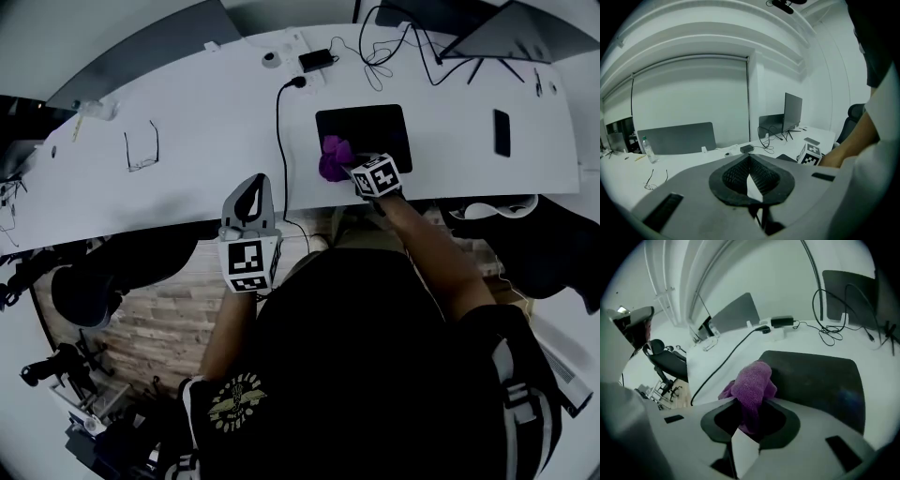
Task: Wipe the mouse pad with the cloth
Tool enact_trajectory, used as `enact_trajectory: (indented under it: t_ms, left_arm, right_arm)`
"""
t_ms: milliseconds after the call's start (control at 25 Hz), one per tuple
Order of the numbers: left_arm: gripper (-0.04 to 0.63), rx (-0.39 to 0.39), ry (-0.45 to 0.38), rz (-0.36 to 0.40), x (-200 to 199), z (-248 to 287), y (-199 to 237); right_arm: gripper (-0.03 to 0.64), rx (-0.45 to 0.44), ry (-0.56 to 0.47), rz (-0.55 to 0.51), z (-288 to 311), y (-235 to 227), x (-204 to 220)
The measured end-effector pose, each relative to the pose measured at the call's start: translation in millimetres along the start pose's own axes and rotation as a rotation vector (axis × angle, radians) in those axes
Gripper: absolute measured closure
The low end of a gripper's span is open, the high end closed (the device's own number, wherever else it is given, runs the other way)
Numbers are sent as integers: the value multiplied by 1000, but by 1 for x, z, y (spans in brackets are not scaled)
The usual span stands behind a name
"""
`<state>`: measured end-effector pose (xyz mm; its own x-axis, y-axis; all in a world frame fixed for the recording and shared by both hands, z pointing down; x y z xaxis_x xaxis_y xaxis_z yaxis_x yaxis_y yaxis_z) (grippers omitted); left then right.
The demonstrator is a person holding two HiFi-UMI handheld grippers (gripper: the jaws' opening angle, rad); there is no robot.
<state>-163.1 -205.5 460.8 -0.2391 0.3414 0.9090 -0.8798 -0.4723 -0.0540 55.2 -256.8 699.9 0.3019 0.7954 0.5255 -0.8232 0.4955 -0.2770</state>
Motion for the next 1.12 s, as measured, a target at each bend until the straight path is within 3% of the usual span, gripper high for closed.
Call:
enact_trajectory:
  t_ms: [480,920,1000,1120]
  left_arm:
    - [592,48,-1,14,-9,31,-16]
    - [592,36,-46,29,-34,41,-13]
    - [594,28,-60,31,-39,38,-11]
    - [594,19,-118,43,-53,31,-7]
  right_arm:
    - [518,95,8,62,-37,-64,34]
    - [521,292,34,136,-90,-143,74]
    - [525,289,-8,116,-101,-140,70]
    - [525,261,-158,71,-128,-119,43]
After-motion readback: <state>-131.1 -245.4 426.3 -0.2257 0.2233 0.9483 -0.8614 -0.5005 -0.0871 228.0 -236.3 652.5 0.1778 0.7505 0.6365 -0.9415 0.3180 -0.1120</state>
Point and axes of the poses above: the fingertips, and each gripper's own axes: z forward along the fingers, y to its left, x out of its underside, the point moved 5 cm from there along -z, backward along the fingers, and after that the axes turned 3 degrees about x, right-handed, at the moved point
